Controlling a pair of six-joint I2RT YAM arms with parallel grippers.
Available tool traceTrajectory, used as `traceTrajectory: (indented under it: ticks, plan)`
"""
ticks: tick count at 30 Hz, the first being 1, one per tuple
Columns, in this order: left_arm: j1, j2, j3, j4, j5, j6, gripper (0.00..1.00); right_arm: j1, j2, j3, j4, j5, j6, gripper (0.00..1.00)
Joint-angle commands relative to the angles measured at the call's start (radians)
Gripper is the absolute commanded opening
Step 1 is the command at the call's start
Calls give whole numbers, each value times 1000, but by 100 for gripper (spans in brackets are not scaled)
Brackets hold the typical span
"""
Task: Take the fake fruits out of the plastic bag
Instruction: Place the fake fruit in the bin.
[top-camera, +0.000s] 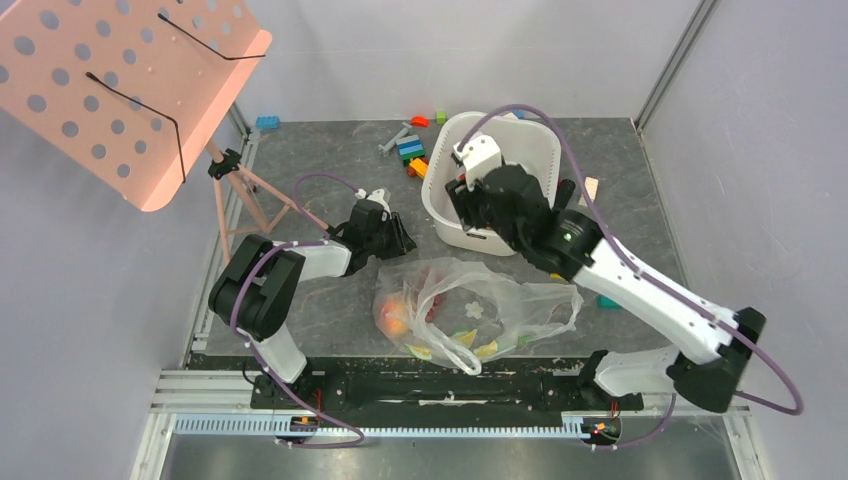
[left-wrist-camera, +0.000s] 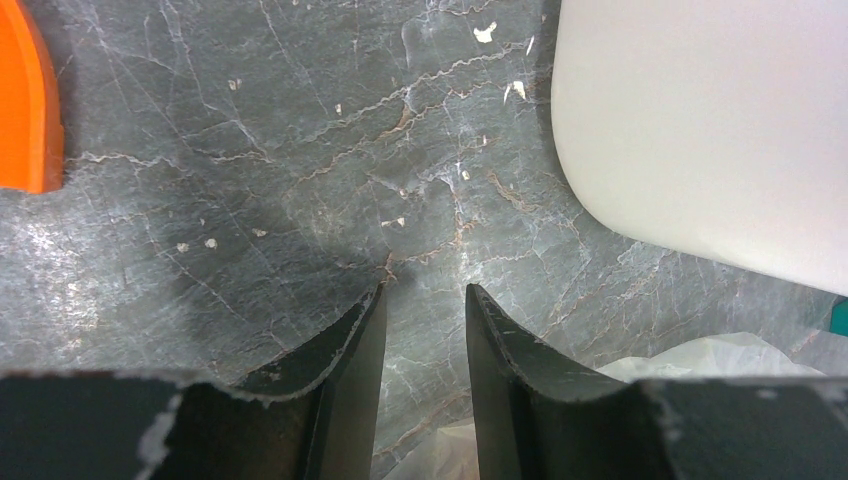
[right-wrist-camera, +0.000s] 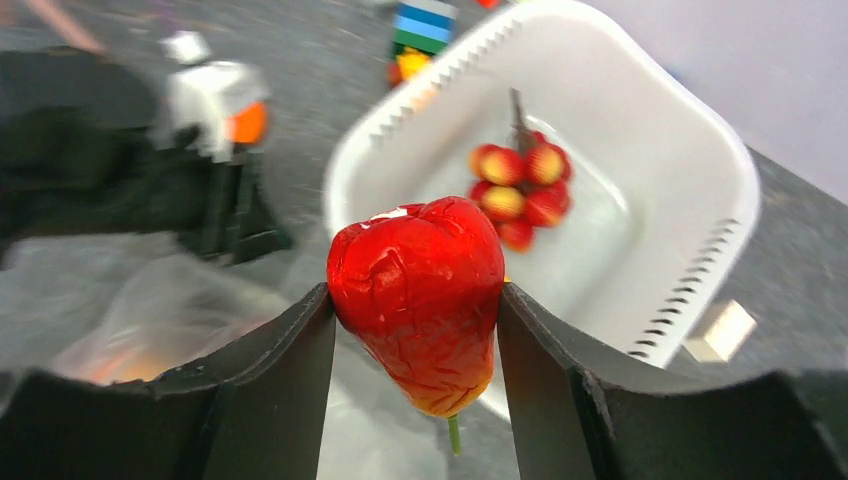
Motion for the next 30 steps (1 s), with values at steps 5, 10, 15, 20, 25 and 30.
traceTrajectory:
  ticks: [5, 10, 15, 20, 25, 30]
  plan:
    - [-5, 16, 23, 14, 6, -4, 42, -303, 231, 132, 21, -36, -10, 54]
    - [-6, 17, 25, 14, 9, -5, 42, -467, 388, 174, 78, -108, 7, 54]
    - [-5, 18, 24, 14, 9, -3, 42, -551, 555, 240, 138, -139, -3, 54]
    - [-5, 18, 26, 15, 12, -4, 42, -576, 710, 336, 158, -110, -16, 56]
    - [-6, 17, 24, 13, 11, -2, 42, -594, 801, 367, 173, -73, -11, 57]
    - [-5, 18, 26, 14, 12, 0, 42, -600, 847, 358, 181, -50, -14, 59]
